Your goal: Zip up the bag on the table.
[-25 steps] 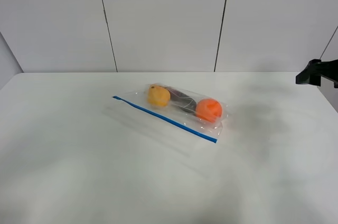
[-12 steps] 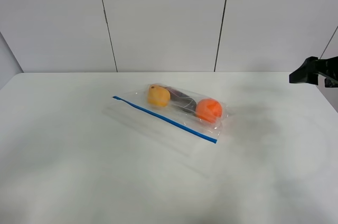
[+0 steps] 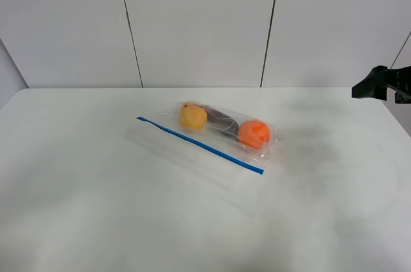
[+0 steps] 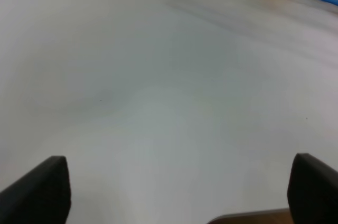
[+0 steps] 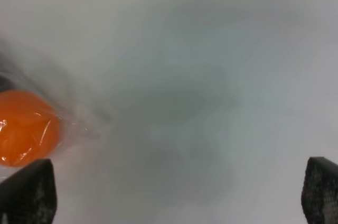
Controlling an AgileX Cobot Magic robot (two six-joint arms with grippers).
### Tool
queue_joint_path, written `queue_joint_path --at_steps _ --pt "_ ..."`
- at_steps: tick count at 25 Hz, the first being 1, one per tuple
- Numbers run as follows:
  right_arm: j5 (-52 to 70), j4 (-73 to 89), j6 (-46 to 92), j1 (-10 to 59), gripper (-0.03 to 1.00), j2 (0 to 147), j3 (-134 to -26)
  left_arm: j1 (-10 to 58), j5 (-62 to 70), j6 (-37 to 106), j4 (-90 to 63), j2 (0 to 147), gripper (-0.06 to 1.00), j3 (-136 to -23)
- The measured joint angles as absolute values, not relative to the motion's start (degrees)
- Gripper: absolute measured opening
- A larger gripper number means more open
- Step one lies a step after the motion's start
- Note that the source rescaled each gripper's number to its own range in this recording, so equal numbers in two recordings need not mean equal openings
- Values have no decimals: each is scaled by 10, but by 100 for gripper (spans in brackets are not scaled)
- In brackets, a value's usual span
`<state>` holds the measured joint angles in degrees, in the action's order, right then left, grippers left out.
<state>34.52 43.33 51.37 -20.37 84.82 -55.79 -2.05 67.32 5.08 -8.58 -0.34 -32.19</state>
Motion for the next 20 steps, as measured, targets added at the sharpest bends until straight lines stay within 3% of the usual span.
queue_joint_path --at_steps 20 --pt "323 273 328 -177 100 834 -558 -20 673 51 -86 -3 100 -322"
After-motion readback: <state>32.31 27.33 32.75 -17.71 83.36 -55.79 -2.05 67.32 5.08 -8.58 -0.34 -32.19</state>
